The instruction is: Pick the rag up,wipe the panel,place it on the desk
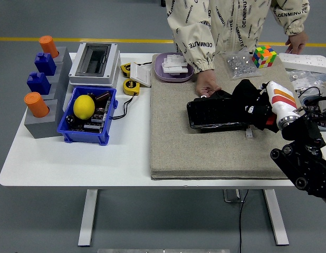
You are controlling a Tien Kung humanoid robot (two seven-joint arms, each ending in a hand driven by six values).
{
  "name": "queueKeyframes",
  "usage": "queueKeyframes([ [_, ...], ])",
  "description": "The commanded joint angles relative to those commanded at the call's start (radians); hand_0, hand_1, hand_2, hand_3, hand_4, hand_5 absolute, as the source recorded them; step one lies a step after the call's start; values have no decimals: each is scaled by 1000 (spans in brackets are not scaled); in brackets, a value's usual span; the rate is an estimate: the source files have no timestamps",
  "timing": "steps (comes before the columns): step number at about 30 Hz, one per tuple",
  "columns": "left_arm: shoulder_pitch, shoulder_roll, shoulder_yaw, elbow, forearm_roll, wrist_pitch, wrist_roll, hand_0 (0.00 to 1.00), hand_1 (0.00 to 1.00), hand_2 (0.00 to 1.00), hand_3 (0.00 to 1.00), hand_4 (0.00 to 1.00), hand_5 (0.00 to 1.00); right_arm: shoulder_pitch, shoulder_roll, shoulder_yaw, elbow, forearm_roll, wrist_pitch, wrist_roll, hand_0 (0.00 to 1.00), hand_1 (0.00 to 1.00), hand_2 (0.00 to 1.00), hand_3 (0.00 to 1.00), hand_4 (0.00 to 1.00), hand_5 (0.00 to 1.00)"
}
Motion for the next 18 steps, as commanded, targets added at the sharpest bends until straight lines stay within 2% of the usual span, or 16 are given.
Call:
queueKeyframes([
  [9, 3, -2, 0, 0, 0, 0, 0, 603, 636, 636, 559, 631, 445, -21, -40, 58, -11, -11, 0, -1, 238, 290, 360, 363, 911, 51],
  [18, 3, -1, 4, -1, -1, 0, 0, 602, 636, 637, 560, 632, 447, -30, -47, 82, -16, -16, 0, -1, 239, 290, 360, 364, 911, 51],
])
